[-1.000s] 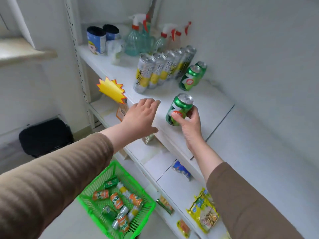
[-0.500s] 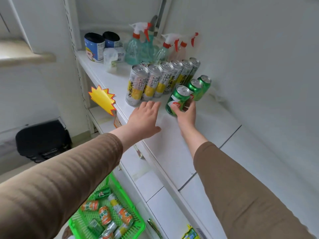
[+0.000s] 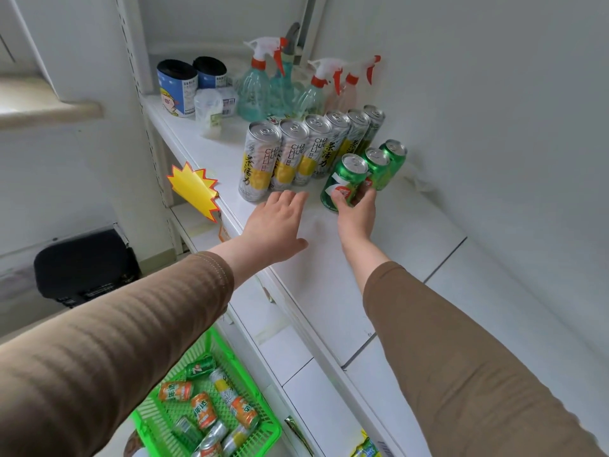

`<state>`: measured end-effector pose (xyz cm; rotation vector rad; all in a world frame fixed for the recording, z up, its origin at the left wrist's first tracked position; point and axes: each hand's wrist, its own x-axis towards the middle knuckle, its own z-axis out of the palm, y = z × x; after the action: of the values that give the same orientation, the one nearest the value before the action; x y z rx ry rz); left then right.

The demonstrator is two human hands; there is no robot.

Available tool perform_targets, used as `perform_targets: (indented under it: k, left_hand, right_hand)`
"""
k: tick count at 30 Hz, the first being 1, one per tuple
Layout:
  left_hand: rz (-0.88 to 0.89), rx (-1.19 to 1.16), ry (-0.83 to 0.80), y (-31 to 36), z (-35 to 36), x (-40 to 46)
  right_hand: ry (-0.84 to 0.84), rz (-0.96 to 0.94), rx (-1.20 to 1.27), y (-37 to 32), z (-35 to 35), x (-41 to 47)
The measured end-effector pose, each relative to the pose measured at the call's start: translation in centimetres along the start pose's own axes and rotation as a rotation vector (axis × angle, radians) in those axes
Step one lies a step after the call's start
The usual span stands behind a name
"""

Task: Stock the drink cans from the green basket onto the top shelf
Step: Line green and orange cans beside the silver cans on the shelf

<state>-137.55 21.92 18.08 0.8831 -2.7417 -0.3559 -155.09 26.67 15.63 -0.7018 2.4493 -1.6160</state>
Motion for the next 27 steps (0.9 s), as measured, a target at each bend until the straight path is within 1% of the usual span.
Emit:
perform_targets:
  k: [6, 8, 10, 13, 16, 21, 24, 27]
  left_hand:
    - [0.004, 0.001, -0.013, -0.4, 0.1, -0.6]
    - [0.007, 0.001, -0.019, -0.7, 0.1, -1.2]
    - [0.007, -0.005, -0.035, -1.1, 0.0, -1.9]
    - [0.014, -0.034, -0.024, -2.1, -0.4, -3.5]
    - [0.051, -0.061, 0.025, -3.9, -0.9, -5.4]
    - [0.108, -0.109, 0.096, -8.7, -1.1, -9.9]
    - [0.129, -0.131, 0.063, -12.5, -0.7, -13.7]
    - [0.133, -0.116, -0.022, -16.7, 1.3, -17.6]
  right_hand:
    - [0.019, 0.062, -0.016, -0.6, -0.2, -0.5]
    - [0.038, 0.071, 0.004, -0.7, -0.4, -1.8]
    - [0.051, 0.060, -0.031, -0.9, -0.8, -3.7]
    - [0.028, -0.041, -0.133, -1.4, -1.3, -7.2]
    - [-0.003, -0.173, -0.272, -2.4, -1.3, -11.0]
    - [-0.013, -0.424, -0.485, -3.5, 1.1, -19.2]
    - [-0.056, -0.523, -0.585, -2.8, 3.5, -24.5]
    - [-0.131, -0.497, -0.611, -0.6, 6.8, -29.3]
